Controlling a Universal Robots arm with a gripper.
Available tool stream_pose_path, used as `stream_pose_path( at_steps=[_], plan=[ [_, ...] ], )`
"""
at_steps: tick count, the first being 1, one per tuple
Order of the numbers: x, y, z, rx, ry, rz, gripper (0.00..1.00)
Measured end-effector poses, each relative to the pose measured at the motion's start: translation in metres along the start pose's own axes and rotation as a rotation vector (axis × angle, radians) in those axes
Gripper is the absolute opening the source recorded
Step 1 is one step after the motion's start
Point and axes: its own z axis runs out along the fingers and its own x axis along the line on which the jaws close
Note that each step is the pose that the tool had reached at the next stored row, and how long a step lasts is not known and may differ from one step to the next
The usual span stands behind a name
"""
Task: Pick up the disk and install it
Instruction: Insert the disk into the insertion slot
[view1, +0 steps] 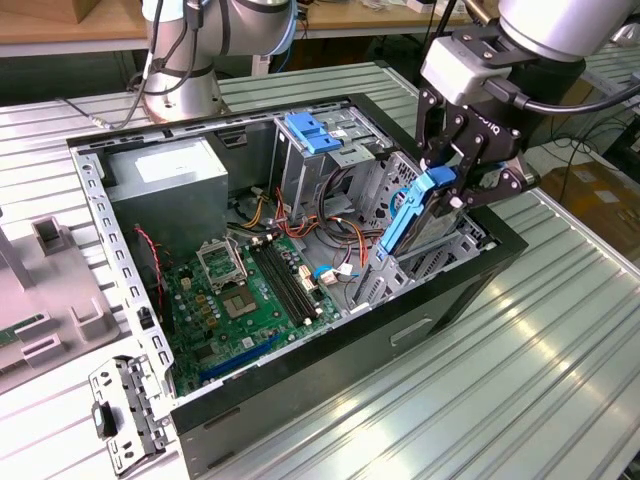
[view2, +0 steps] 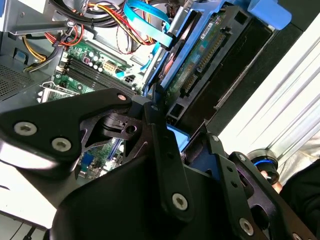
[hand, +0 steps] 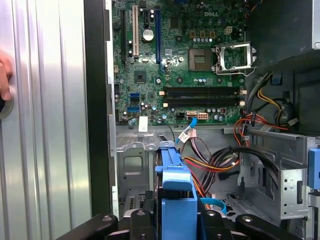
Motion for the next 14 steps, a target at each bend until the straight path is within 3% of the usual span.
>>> stream_pose_path(
  at_steps=[4,5,9,11,12,14],
  plan=[
    [0.0,0.0,0.0002,0.0,0.0,0.0,0.38],
    [0.0,0.0,0.0003,0.0,-0.0001,0.0,0.45],
    [0.0,0.0,0.0002,0.0,-0.0001,0.0,0.43],
    [0.0,0.0,0.0002,0.0,-0.0001,0.0,0.3],
    [0.0,0.0,0.0002,0.0,-0.0001,0.0,0.18],
    [0.0,0.0,0.0002,0.0,-0.0001,0.0,0.12]
  ],
)
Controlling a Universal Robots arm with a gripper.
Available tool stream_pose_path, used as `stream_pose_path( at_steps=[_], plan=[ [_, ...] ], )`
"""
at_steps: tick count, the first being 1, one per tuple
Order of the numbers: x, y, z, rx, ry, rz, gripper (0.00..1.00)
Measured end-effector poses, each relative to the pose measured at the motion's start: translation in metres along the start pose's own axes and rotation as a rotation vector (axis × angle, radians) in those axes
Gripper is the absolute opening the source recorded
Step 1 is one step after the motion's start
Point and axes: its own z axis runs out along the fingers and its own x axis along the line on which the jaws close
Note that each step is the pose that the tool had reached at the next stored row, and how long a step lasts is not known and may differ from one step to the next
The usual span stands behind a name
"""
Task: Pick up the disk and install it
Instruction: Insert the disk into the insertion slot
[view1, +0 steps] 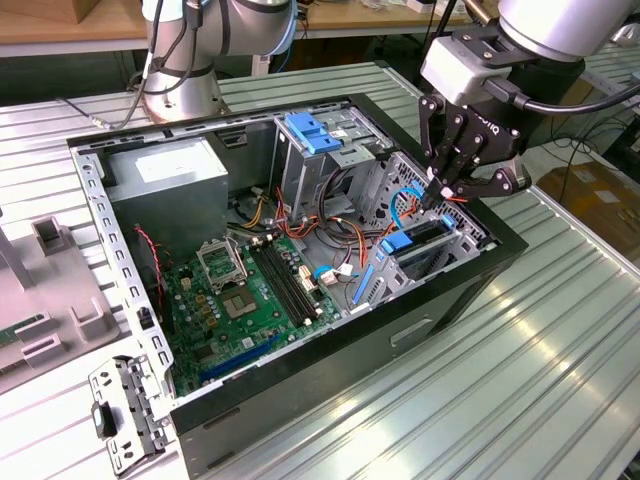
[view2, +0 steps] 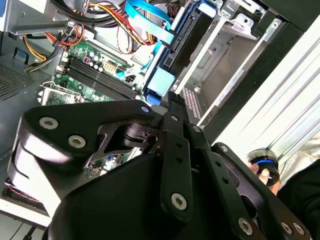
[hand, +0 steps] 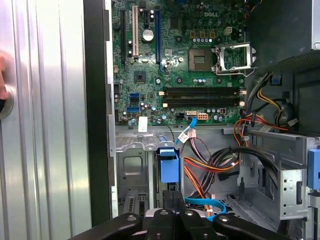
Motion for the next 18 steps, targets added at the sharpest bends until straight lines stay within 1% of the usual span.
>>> stream_pose_path(
  at_steps=[1,8,11,14,16,18],
  plan=[
    [0.0,0.0,0.0,0.0,0.0,0.0,0.11],
    [0.0,-0.0001,-0.0001,0.0,0.0,0.0,0.11],
    [-0.0001,-0.0034,0.0,0.0,0.0001,0.0,0.11],
    [-0.0003,-0.0082,0.0006,0.0,0.0,0.0,0.11],
    [-0.0003,-0.0108,0.0023,-0.0001,0.0001,0.0,0.11],
    [-0.0001,-0.0133,0.0052,-0.0001,0.0,0.0,0.11]
  ],
)
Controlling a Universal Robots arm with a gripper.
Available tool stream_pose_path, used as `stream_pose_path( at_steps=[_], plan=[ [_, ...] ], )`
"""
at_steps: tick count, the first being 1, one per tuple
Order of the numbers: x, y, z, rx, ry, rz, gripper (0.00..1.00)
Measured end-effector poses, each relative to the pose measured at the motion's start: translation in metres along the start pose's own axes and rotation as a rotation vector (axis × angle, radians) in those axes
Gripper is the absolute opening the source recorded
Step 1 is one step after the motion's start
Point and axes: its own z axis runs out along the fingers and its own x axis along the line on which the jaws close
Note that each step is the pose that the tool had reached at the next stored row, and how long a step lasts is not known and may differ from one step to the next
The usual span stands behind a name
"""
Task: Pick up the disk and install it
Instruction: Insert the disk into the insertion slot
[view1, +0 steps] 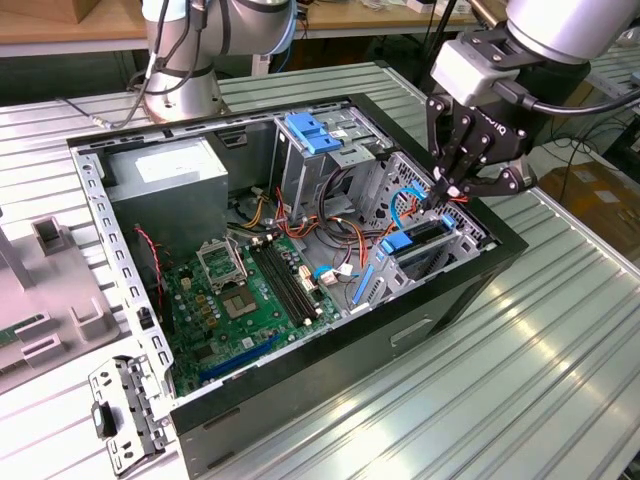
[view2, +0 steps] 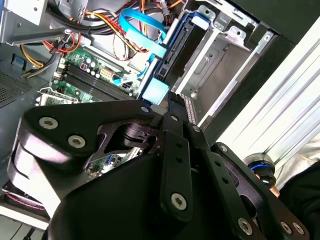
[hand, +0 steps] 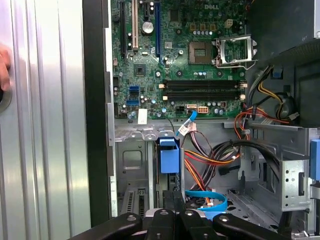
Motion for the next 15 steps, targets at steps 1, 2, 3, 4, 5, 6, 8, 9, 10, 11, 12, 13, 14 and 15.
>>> stream_pose_path(
  at_steps=[1,2,3,4,5,6,8,9,10,11,12,13,14,15],
  plan=[
    [0.0,-0.0013,0.0011,0.0,0.0001,0.0,0.11],
    [0.0,-0.0036,0.0028,0.0,0.0001,0.0,0.11],
    [0.0,-0.0055,0.0036,0.0,0.0001,0.0,0.11],
    [0.0,-0.0065,0.004,0.0,0.0003,0.0,0.11],
    [0.0,-0.0081,0.0046,0.0,0.0003,0.0,0.11],
    [0.0,-0.0095,0.0051,0.0,0.0001,0.0,0.11],
    [-0.0001,-0.0124,0.0061,0.0,0.0002,0.0,0.11],
    [-0.0001,-0.0145,0.0066,0.0,0.0003,0.0,0.11],
    [-0.0002,-0.018,0.0074,0.0,0.0001,0.0,0.11],
    [-0.0003,-0.0197,0.0078,0.0,0.0,0.0,0.11],
    [-0.0003,-0.0213,0.0081,0.0,0.0,0.0,0.11],
    [-0.0004,-0.0229,0.0083,0.0,0.0002,0.0,0.11],
    [-0.0004,-0.0242,0.0084,0.0,0.0001,0.0,0.11],
    [-0.0004,-0.0244,0.0085,0.0,0.0,0.0,0.11]
  ],
)
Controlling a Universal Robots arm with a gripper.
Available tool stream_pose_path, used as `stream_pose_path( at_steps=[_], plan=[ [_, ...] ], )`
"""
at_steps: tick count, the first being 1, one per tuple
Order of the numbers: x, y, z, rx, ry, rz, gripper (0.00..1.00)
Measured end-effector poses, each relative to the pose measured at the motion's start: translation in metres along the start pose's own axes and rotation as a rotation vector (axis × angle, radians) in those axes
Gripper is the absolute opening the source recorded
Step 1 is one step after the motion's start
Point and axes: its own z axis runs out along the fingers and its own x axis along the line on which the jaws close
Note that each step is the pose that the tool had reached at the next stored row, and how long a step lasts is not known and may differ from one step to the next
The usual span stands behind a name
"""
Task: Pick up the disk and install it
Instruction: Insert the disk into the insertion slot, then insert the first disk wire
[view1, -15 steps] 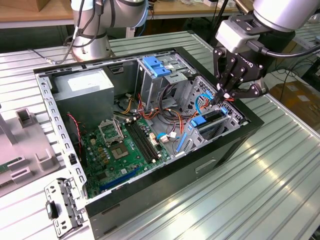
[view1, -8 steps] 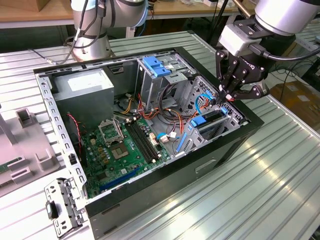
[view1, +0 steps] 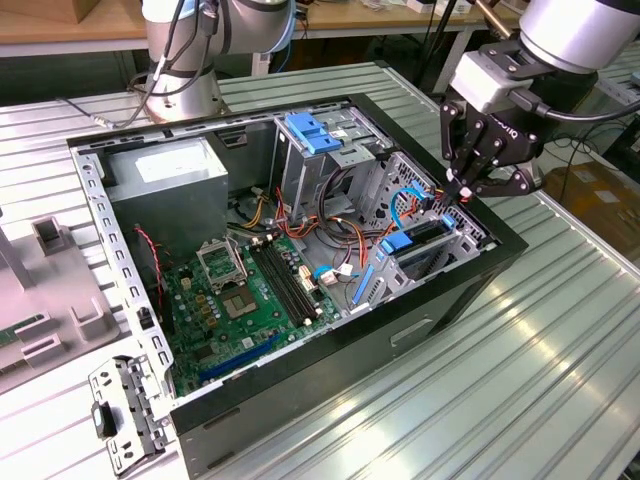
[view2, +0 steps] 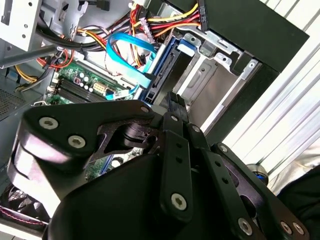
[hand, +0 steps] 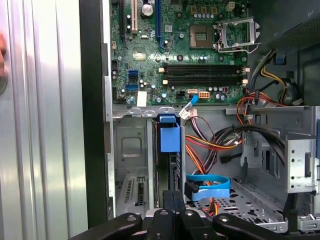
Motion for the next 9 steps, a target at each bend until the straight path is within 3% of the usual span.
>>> stream_pose_path(
  at_steps=[9],
  plan=[
    [0.0,-0.0005,0.0,0.0,0.0001,0.0,0.11]
  ],
)
